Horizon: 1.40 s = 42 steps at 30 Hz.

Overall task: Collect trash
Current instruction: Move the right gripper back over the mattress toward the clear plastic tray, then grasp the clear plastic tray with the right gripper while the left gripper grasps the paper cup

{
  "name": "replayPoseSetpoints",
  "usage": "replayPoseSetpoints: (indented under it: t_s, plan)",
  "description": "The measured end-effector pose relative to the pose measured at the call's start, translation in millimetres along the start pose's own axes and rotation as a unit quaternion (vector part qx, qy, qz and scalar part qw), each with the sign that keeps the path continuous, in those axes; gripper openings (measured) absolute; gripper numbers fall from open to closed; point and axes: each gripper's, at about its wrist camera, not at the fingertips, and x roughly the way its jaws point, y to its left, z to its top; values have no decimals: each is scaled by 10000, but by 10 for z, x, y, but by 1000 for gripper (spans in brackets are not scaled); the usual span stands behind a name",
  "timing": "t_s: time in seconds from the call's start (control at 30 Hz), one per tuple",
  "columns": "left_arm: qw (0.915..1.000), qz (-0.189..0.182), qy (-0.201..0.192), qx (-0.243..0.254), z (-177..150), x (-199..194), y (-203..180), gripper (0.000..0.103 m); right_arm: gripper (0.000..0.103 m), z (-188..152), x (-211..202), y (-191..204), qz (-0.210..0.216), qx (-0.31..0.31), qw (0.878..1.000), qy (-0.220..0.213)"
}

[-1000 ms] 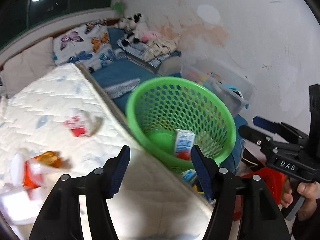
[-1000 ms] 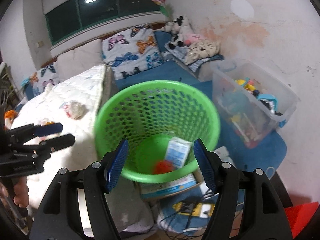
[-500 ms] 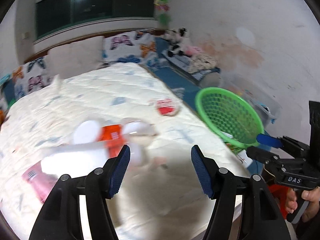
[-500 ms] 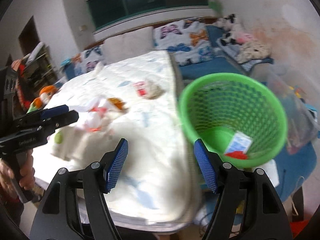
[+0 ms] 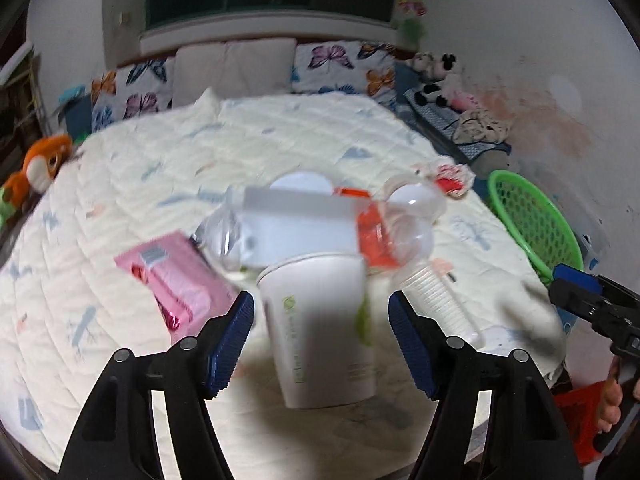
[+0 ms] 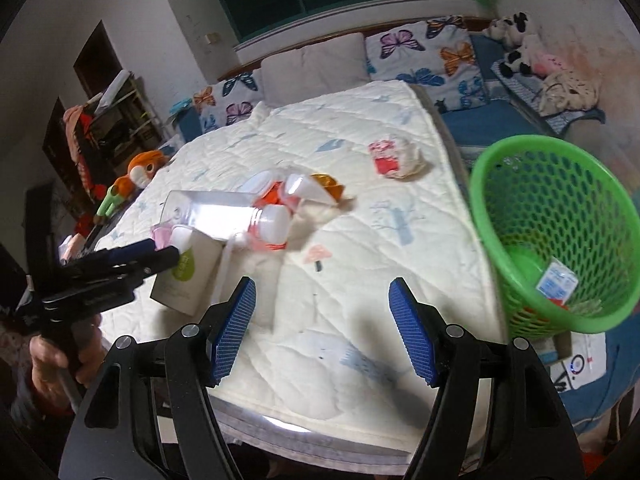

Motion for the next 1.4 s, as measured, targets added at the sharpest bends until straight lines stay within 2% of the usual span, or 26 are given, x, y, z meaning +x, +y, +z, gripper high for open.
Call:
replayPoseSetpoints:
  t_s: [0.27,0.37,0.8,0.93,1.17,1.23,1.4]
  plan:
    - [9993,-226,265,-155,-28,218,50,67,69,-10,235,73,217,63,9994,275]
    - [9990,-344,264,-115,-35,223,58,62,69,-24,331,103,354,121,9985,411]
    - [9985,-437,162,-271,-95,84,260,61,69,-20,798,293,1043,282,9890,1009]
    - [9985,-425,118,-309,-110,46,327,61,71,-34,891,344,1090,279,9871,1136]
    - [9983,-465,34,-347,-103,9,365,61,71,-29,840,438,939,194,9895,1083]
    - [9984,-456,2,-320,-94,-1,354,61,75,-22,811,462,942,229,9895,1069]
    - [9983,-471,-20,-337,-109,-15,386,61,77,3,852,657,689,-41,9921,1044]
